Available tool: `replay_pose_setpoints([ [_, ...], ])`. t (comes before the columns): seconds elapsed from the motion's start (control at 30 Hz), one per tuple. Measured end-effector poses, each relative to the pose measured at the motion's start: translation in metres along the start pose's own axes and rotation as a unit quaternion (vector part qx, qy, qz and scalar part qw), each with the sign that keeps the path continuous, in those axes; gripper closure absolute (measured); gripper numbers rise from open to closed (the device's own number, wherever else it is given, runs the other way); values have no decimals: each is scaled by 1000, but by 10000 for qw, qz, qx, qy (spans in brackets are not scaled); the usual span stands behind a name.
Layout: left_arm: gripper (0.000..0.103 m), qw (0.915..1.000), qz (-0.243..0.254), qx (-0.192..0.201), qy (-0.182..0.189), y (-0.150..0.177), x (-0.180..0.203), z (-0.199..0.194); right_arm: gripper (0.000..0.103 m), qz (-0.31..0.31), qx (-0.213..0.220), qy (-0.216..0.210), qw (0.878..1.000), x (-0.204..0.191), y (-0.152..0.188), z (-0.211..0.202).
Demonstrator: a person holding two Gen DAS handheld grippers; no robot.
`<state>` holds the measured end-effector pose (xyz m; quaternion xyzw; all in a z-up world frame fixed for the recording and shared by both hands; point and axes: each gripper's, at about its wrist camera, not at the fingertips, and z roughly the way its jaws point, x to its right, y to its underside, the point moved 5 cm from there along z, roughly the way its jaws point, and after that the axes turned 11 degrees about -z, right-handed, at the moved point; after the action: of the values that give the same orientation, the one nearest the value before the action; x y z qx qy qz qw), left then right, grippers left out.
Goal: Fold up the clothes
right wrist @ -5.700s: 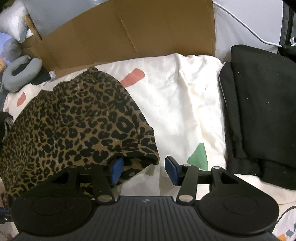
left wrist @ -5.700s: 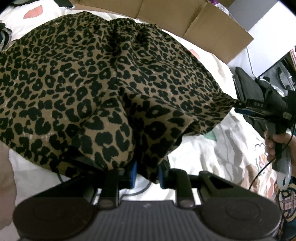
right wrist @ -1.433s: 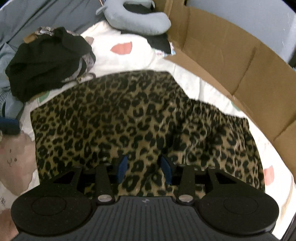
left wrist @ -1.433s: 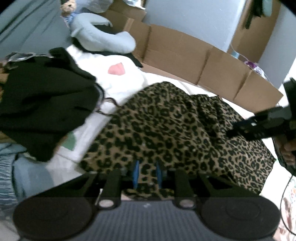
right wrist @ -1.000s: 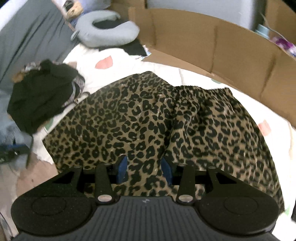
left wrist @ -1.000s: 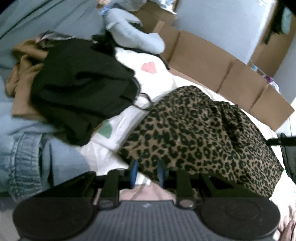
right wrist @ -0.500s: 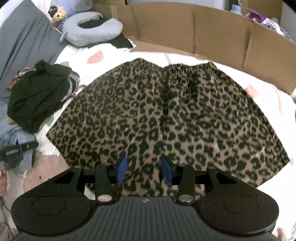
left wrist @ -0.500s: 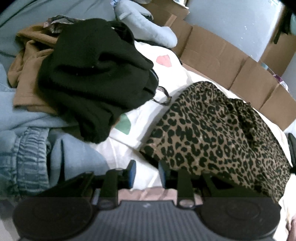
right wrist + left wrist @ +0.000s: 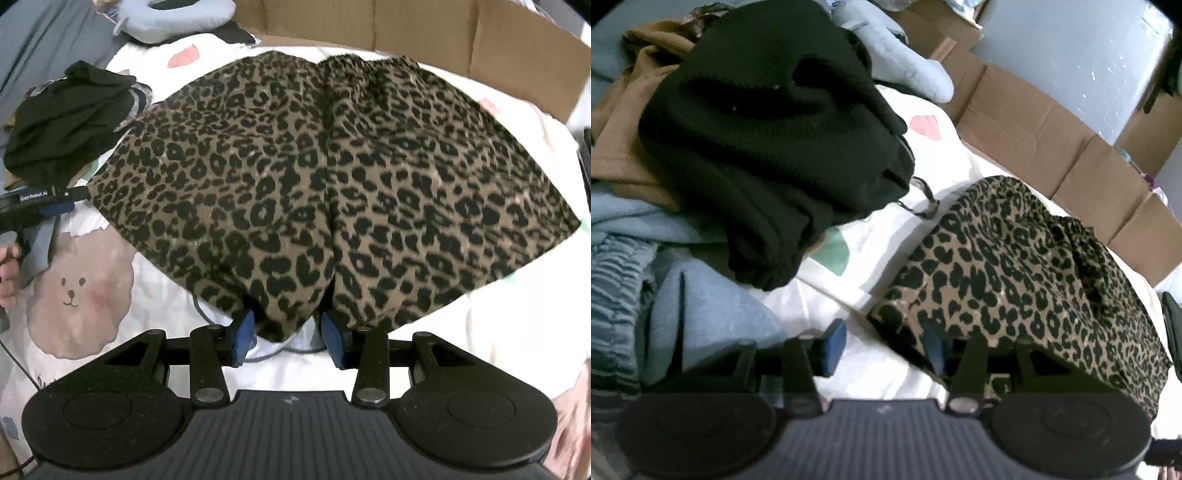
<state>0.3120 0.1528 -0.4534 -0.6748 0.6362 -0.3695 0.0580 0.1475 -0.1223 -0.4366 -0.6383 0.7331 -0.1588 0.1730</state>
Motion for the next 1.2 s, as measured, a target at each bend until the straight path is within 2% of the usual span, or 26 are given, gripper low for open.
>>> replay_pose_setpoints([
  [0.17,54,9999,-108,36,-1,0,-4,11,55,320,-91,-82,9994,-3,9,13],
  [0.43,54,9990,-376,218,121,0,-1,22,57,708,-106,93,9974,-2,14,30],
  [0.47,54,9989,-390,237,125,0,0,23,63,737,-127,120,9971,-1,15,32],
  [0.5,54,9989,-387,241,117,0,0,24,76,785,-132,140,9967,0,17,33],
  [0.53,56,9989,-376,246,99,0,1,26,82,812,-148,163,9965,1,18,34],
  [0.57,66,9989,-373,264,89,0,1,26,91,816,-155,157,9964,2,19,34],
  [0.6,85,9989,-380,252,102,0,1,27,98,816,-159,145,9964,3,20,35],
  [0.63,96,9988,-415,155,200,0,2,28,100,767,-162,145,9968,2,20,35],
  [0.7,99,9986,-447,179,226,-1,3,25,102,642,-160,178,9977,-1,20,34],
  [0.93,100,9979,-460,438,160,-24,8,2,103,581,-152,325,9977,-2,23,29],
  [1.2,100,9983,-401,420,49,-33,11,-6,103,653,-189,253,9974,-4,32,31],
])
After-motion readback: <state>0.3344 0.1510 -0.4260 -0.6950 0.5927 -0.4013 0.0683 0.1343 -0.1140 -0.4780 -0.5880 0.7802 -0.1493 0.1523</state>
